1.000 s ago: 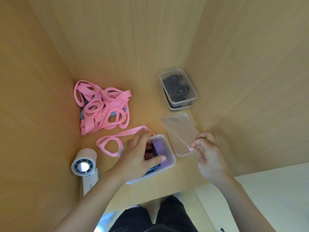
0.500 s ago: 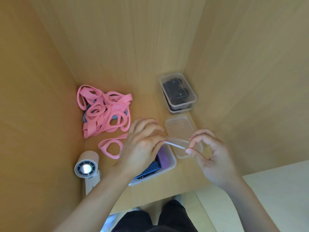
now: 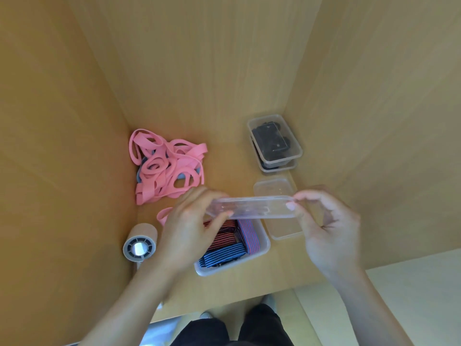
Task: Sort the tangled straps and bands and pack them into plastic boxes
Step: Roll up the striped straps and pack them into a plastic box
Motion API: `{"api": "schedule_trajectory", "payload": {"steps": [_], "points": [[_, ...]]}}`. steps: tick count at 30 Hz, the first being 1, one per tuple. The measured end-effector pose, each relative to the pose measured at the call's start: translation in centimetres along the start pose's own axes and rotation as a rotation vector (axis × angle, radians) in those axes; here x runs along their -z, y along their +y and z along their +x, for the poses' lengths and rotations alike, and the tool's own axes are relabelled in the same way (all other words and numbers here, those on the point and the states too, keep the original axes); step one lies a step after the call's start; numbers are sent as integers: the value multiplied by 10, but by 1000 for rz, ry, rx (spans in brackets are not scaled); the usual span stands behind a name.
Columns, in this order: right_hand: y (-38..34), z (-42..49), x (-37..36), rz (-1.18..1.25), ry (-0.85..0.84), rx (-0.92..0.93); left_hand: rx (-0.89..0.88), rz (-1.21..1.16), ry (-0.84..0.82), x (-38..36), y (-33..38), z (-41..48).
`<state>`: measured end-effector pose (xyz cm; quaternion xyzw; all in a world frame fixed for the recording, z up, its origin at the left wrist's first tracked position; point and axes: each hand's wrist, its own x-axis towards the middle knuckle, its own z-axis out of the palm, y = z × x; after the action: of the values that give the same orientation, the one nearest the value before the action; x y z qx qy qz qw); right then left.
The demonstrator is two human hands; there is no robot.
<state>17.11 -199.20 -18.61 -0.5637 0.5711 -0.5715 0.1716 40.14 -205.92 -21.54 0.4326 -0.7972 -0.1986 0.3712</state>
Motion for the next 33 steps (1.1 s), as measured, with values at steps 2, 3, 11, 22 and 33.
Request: {"api": "schedule_trajectory", "payload": {"steps": [2,3,11,22,33], "points": [[2,3,-1,51,48,-46,86,-31,28,7,-6,-10],[3,4,-2,73,59,-80,142,-71,31,9,-8,-15],[35,-1,-35,75,-33,-243,643,-543,-2,3,-23,-54],[102,-18,-77,-189,-118,-283,615,-161,-27,-15,-49,-61],[112,-26,-85,-257,-123,-251,477,43,-49,-28,-46,-76]]}}
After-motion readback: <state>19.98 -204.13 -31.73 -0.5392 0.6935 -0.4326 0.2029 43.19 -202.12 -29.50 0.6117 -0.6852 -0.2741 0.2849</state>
